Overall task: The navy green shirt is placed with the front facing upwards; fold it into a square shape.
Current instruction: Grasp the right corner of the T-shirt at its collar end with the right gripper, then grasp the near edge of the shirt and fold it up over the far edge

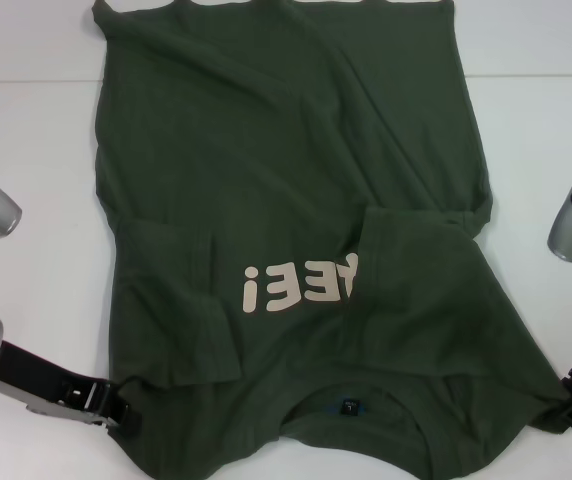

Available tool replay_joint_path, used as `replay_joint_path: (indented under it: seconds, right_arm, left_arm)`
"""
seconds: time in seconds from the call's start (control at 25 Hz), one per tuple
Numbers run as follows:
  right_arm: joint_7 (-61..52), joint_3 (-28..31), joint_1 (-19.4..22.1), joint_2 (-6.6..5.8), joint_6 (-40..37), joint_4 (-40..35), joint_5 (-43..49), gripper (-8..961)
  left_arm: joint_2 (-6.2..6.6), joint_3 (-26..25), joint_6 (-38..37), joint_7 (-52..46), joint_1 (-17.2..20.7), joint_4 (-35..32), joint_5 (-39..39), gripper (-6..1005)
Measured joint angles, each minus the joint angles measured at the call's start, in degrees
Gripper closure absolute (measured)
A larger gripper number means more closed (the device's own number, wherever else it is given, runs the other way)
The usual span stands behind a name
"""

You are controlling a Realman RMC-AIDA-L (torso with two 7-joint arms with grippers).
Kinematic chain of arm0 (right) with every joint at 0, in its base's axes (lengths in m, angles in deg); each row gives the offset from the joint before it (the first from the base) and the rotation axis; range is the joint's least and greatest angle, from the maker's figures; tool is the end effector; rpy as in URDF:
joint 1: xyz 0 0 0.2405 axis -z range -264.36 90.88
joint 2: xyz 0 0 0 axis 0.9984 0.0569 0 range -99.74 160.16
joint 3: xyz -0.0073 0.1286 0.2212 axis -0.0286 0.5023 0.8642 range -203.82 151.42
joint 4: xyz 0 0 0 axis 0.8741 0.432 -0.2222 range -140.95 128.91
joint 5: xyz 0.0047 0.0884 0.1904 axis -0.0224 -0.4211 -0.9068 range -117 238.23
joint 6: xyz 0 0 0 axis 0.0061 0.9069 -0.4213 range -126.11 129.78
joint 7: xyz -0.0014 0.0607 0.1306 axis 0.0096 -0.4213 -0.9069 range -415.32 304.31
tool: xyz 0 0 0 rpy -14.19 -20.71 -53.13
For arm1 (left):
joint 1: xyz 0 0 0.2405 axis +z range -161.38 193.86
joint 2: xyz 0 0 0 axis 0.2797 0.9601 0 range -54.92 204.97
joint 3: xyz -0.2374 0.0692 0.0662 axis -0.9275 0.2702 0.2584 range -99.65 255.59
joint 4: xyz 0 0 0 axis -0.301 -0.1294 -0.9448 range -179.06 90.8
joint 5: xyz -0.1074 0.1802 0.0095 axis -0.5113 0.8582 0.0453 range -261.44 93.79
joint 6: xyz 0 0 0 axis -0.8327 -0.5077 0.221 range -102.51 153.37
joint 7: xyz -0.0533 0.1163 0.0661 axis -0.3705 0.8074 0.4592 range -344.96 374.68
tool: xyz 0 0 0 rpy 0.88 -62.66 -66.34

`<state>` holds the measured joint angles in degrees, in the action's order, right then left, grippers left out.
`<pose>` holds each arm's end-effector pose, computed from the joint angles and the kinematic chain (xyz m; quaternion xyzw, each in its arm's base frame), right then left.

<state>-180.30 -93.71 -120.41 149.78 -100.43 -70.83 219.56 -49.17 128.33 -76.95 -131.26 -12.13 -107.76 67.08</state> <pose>0.2589 0.3139 0.0127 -0.9032 0.3211 -0.2832 0.0290 -0.2723 0.2893 0.0025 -0.7880 -0.6075 0.0920 0.0379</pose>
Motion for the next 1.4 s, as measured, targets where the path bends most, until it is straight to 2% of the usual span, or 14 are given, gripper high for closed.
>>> replay_joint_path:
  seconds: [0.12, 0.56, 0.92, 1.12, 1.4]
  right_arm:
    - [0.33, 0.76, 0.10, -0.05, 0.16, 0.00, 0.07, 494]
    - [0.78, 0.87, 0.37, -0.03, 0.29, -0.49, 0.09, 910]
    - [3.77, 5.82, 1.45, -0.23, -0.15, -2.88, 0.38, 917]
    - [5.26, 8.35, 1.81, -1.19, -1.20, -3.57, 0.59, 917]
    - [6.78, 8.48, 1.78, -1.16, -2.11, -3.19, 0.59, 916]
  left_arm:
    - [0.00, 0.00, 0.09, 0.03, -0.23, 0.14, 0.00, 945]
    - [0.13, -0.01, 1.08, 0.05, -0.64, 1.34, -0.08, 945]
    - [0.29, -0.42, 2.31, 0.81, -0.78, 2.09, -0.88, 945]
    - [0.36, -0.45, 2.37, 1.06, -1.29, 2.23, -1.07, 945]
    - [0.36, -0.54, 2.37, 1.06, -1.57, 2.24, -1.07, 944]
